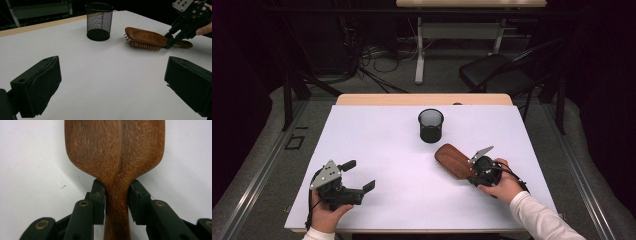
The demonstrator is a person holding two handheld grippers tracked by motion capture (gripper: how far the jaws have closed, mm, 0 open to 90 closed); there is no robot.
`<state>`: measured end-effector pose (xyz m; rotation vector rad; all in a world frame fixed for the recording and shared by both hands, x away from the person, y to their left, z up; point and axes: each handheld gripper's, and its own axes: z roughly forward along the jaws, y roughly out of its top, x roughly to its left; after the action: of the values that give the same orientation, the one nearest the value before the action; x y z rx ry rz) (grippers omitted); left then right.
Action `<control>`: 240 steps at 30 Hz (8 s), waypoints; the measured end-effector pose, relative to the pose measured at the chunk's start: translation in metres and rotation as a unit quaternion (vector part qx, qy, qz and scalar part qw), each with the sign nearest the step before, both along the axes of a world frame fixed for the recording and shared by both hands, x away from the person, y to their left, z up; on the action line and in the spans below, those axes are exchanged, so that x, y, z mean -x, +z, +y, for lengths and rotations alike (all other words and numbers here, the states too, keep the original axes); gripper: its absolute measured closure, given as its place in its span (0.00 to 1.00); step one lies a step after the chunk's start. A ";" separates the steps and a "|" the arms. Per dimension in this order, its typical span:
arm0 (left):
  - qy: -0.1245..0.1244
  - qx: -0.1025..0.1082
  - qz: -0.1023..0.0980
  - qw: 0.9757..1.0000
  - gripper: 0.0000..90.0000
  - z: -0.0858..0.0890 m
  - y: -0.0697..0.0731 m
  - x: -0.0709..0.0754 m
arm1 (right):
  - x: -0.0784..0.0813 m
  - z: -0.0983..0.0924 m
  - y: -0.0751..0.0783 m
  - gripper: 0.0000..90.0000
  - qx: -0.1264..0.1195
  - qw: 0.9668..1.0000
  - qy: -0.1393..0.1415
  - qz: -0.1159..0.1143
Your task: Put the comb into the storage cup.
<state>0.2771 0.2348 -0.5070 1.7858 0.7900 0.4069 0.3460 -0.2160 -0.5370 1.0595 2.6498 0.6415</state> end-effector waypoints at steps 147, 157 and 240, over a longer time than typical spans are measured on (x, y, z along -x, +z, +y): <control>-0.016 0.048 0.078 0.996 0.03 -0.036 0.043 -0.064 | -0.006 -0.019 0.106 0.80 -0.146 0.975 -0.016 -0.164; -0.016 0.051 0.105 0.993 0.03 -0.046 0.065 -0.080 | -0.007 -0.012 0.109 0.80 -0.148 0.975 -0.012 -0.167; -0.060 0.096 0.171 0.979 0.03 -0.119 0.104 -0.135 | -0.012 0.024 0.120 0.80 -0.168 0.967 0.008 -0.191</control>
<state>0.4121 0.1156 -0.4026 1.7315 0.9202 -0.0599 0.3584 -0.1921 -0.4173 0.8812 2.2662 1.1976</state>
